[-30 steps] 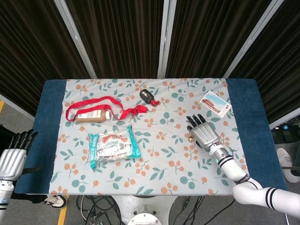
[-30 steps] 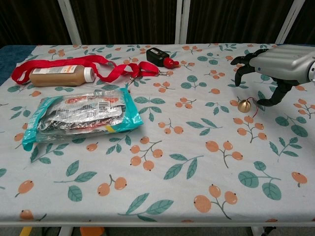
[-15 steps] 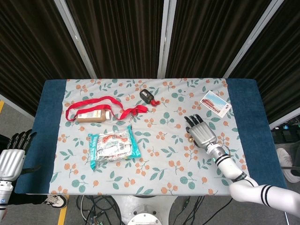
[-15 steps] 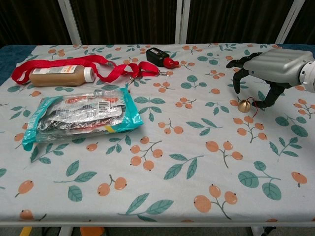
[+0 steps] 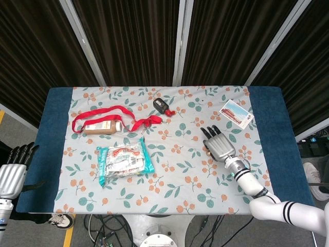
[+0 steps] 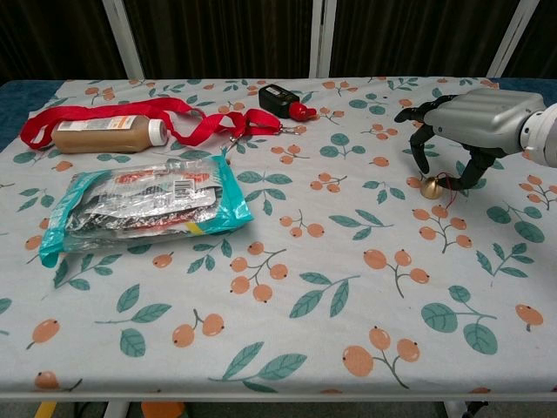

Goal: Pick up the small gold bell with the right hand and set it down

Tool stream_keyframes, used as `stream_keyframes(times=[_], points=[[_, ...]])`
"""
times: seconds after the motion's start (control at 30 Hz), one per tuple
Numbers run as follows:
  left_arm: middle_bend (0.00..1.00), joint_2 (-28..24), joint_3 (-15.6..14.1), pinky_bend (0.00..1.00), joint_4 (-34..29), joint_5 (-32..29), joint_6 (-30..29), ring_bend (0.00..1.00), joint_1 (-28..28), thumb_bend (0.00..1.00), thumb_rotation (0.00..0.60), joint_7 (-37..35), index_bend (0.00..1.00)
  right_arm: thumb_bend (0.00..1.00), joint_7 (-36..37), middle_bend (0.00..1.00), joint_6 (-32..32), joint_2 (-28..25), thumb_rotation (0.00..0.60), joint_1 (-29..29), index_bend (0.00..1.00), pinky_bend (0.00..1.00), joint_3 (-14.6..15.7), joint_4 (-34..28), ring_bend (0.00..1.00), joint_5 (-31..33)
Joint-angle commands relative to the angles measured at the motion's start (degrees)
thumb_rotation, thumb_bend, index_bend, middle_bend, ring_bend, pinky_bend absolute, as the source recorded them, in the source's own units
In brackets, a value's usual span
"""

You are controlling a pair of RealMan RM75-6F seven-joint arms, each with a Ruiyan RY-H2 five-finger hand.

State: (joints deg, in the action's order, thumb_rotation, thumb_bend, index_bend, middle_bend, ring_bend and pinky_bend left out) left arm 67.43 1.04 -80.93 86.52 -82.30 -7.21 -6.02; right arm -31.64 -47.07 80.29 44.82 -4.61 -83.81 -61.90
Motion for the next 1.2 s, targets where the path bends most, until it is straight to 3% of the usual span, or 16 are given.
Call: stream_keyframes(times=[0.03, 1.2], points=[[0.0, 0.0, 0.0, 0.0, 0.1, -0.1, 0.1, 0.0, 0.0, 0.05, 0.6, 0.0, 0.01, 0.27, 0.1, 0.0, -0.1, 0.1, 0.6, 0.0, 0.5, 0.0, 0.2, 0.1, 0.0, 0.0], [0.0, -0.1, 0.0, 0.0, 0.0, -0.1, 0.2, 0.0, 0.1, 0.05, 0.6, -0.4, 0.01, 0.31, 1.4, 0.0, -0.4, 0.2, 0.6, 0.6, 0.59, 0.0, 1.0, 0.8, 0.0, 0.6]])
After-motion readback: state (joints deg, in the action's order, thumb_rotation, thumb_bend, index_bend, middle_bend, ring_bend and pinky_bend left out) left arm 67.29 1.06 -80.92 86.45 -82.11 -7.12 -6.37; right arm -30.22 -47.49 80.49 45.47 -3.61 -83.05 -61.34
